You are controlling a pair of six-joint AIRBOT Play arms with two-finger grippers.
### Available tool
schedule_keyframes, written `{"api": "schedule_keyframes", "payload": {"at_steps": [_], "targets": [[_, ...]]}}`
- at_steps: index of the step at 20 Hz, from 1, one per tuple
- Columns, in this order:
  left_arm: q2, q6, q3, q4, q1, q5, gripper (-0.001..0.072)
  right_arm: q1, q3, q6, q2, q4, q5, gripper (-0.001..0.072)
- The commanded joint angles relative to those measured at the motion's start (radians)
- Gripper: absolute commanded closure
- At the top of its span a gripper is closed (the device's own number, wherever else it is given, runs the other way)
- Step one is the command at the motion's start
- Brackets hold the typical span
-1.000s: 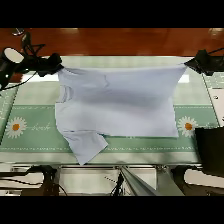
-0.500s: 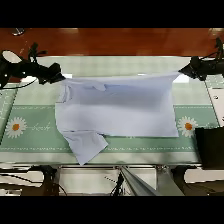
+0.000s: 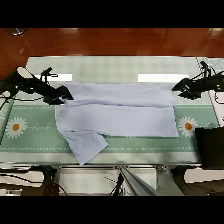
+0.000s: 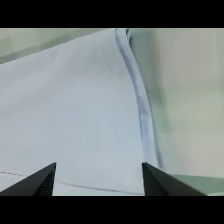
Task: Fold the shirts.
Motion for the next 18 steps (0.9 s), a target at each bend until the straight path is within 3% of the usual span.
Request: {"api": "schedule_keyframes", "payload": {"at_steps": [1, 4, 8, 12, 18], "targets": [[0.014, 0.059, 0.05, 0.03, 0.037, -0.177, 0.0004, -0.023, 0.03, 0.015, 0.016, -0.027, 0.144, 0.0094], [0.119, 0.064, -0.019, 0.102, 0.143, -0.253, 0.0005, -0.087, -0.011, 0.023, 0.137, -0.127, 0.196, 0.0094], [0.332, 0.075, -0.41, 0.085, 0.279, -0.173, 0.0005, -0.171, -0.337, 0.012, 0.402, -0.039, -0.003, 0.0094], [0.509, 0.103, -0.743, -0.107, 0.321, 0.039, 0.0006, -0.171, -0.66, -0.059, 0.617, 0.165, -0.103, 0.0094], [0.542, 0.293, -0.916, -0.412, 0.321, 0.072, 0.0007, -0.171, -0.758, -0.066, 0.674, 0.203, -0.099, 0.0094]]}}
